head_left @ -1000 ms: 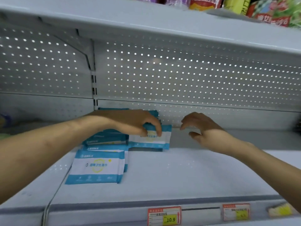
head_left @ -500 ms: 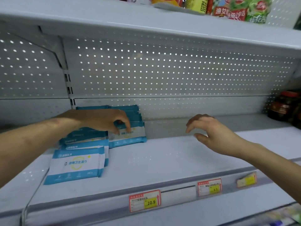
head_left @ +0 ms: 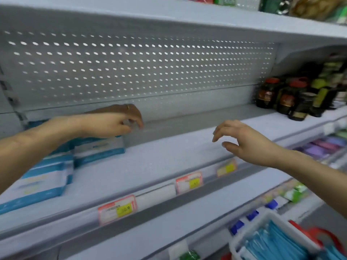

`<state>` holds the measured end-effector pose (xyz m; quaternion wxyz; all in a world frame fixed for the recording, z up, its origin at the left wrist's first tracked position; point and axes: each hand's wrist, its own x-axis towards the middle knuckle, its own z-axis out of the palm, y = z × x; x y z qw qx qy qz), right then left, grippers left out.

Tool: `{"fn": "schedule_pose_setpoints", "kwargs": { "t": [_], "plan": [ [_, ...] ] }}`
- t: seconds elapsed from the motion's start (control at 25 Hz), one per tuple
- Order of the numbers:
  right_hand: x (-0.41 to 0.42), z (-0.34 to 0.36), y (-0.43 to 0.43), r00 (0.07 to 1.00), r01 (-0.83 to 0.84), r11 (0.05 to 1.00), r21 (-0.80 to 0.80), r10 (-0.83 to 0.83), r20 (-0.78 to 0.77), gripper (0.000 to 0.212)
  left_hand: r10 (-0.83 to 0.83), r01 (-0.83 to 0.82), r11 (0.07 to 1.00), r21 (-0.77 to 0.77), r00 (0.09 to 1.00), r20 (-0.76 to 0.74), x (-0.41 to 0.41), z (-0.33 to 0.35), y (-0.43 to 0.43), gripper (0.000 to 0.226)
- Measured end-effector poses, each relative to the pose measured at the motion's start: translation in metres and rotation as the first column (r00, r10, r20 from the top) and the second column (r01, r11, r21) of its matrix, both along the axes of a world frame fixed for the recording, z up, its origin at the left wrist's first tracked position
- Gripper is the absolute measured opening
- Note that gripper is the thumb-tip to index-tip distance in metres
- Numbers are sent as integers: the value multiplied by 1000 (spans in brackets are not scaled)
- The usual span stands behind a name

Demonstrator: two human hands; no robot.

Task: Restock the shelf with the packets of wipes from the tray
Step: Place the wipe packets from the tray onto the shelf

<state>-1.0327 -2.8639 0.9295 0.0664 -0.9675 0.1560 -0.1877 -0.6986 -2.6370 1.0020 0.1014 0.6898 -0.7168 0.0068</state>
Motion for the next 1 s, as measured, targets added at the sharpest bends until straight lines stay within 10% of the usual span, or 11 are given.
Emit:
{"fn": "schedule_pose_setpoints", "kwargs": {
  "t": [0.44, 1.0],
  "plan": [
    [-268, -148, 6, 804, 564, 804, 188, -484, -346, 29, -536, 551, 835, -7, 810, -238, -264, -103, -138, 30],
    [-348, -255, 63, 680, 701, 703, 119, -610, -407, 44, -517, 630, 719, 293, 767, -380, -382, -274, -187, 31]
  ]
}}
